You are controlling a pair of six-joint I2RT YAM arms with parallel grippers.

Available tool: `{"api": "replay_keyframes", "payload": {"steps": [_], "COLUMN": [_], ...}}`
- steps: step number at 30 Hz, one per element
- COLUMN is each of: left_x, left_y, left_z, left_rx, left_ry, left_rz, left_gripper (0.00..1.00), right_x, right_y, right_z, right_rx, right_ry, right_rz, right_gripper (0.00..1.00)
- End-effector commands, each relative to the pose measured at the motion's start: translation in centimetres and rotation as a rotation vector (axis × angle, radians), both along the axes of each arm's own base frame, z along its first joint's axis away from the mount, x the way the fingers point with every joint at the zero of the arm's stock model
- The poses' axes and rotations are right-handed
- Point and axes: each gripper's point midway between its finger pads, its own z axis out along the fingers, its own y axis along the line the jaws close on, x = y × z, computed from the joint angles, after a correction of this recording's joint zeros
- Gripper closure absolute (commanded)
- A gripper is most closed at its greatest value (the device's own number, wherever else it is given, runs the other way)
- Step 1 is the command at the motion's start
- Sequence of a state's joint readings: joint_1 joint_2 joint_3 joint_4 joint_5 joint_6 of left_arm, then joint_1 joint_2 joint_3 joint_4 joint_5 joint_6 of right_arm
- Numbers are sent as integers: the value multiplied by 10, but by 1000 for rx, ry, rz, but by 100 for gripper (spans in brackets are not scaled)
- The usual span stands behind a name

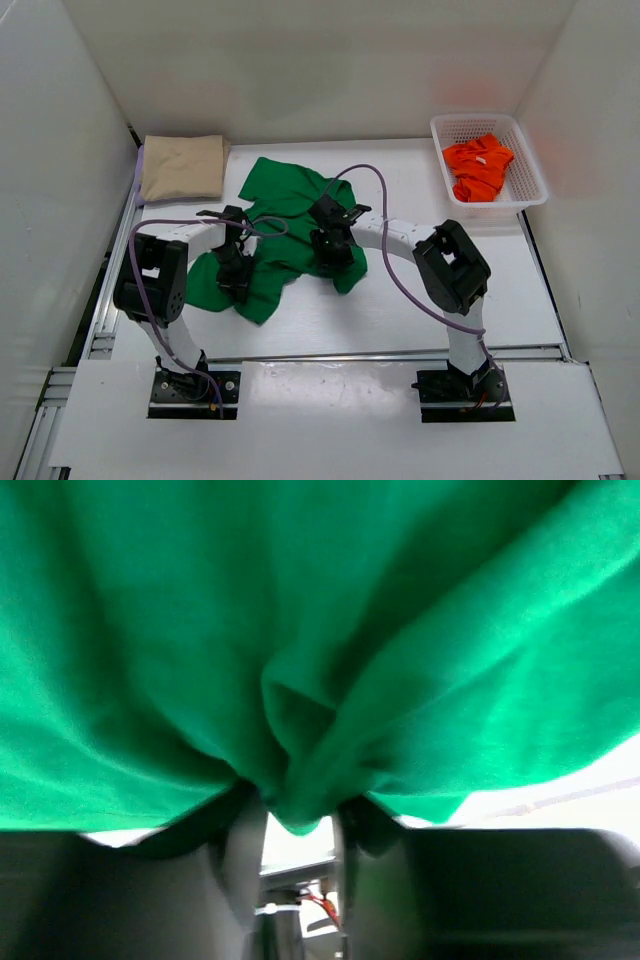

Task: Fold and stack the t-shirts
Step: Flatten out the tshirt

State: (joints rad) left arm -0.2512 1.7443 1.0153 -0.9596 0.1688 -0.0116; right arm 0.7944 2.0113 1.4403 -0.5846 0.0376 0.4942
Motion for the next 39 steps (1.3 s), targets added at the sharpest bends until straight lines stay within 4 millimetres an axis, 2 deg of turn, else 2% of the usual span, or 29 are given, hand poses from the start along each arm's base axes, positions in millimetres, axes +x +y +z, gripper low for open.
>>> {"api": "replay_keyframes", "payload": {"steps": [1, 2, 3, 5, 7, 8, 9, 11, 14, 16, 17, 18, 19, 20, 21, 23, 24, 25, 27, 28, 29, 30, 31, 32, 34, 35, 37, 38, 39], "left_x": [17, 18, 15, 18, 16, 14, 17, 26, 44, 59, 66, 68, 72, 71, 65, 49, 37, 18, -5, -16, -32, -38, -42, -43, -39, -37, -39, -39, -40], "left_y": [-12, -10, -9, -6, 0, 4, 8, 20, 49, 65, 72, 78, 82, 81, 75, 55, 41, 30, 20, 16, 15, 14, 19, 21, 31, 38, 43, 43, 40], "left_z": [-7, -2, -3, 5, 10, 16, 21, 35, 58, 82, 91, 100, 112, 115, 121, 118, 113, 102, 87, 80, 67, 63, 60, 56, 51, 52, 50, 49, 49], "left_rx": [-63, -66, -63, -58, -42, -26, -15, 34, 137, 178, 206, 224, 243, 253, 234, 179, 116, 88, 57, 50, 60, 64, 82, 97, 152, 189, 193, 190, 173], "left_ry": [-64, -77, -68, -98, -100, -111, -127, -198, -293, -376, -410, -434, -460, -457, -468, -441, -409, -370, -314, -289, -240, -223, -220, -235, -264, -288, -283, -293, -289], "left_rz": [-12, -3, -3, 6, 16, 16, 25, 37, 90, 135, 153, 167, 173, 162, 149, 88, 60, 17, -31, -53, -90, -104, -104, -112, -109, -106, -86, -85, -86], "left_gripper": [70, 85, 90, 90, 90, 90, 90, 90, 90, 90, 90, 90, 90, 90, 90, 90, 90, 90, 90, 90, 90, 90, 90, 90, 90, 90, 90, 90, 90], "right_x": [4, 5, 4, 0, 1, 1, 5, 1, 6, 10, 18, 17, 9, 16, 13, -1, -3, -8, -17, -19, -28, -26, -22, -32, -30, -26, -20, -23, -16], "right_y": [-1, -3, -7, -11, -19, -23, -24, -32, -43, -61, -73, -82, -99, -114, -124, -146, -148, -144, -123, -111, -90, -77, -58, -35, -4, 19, 40, 50, 67], "right_z": [17, 17, 17, 16, 6, 6, 13, 15, 34, 47, 61, 64, 55, 68, 66, 58, 58, 58, 65, 70, 72, 76, 88, 82, 84, 81, 78, 59, 70], "right_rx": [-31, -40, -47, -65, -99, -116, -102, -109, -73, -52, -23, -14, -32, 2, 12, 17, 20, 30, 45, 58, 67, 85, 126, 164, 223, 230, 229, 197, 224], "right_ry": [-77, -86, -91, -75, -54, -56, -69, -80, -115, -131, -157, -156, -132, -166, -161, -136, -146, -151, -206, -227, -237, -259, -282, -243, -240, -229, -222, -187, -211], "right_rz": [8, 3, 0, 1, -11, -14, -25, -30, -64, -115, -164, -183, -214, -278, -297, -333, -324, -292, -169, -120, -43, -9, 33, 96, 147, 177, 198, 218, 227], "right_gripper": [46, 49, 51, 58, 79, 87, 99, 99, 99, 99, 99, 99, 99, 99, 99, 99, 99, 99, 90, 85, 75, 72, 69, 63, 58, 58, 57, 57, 57]}}
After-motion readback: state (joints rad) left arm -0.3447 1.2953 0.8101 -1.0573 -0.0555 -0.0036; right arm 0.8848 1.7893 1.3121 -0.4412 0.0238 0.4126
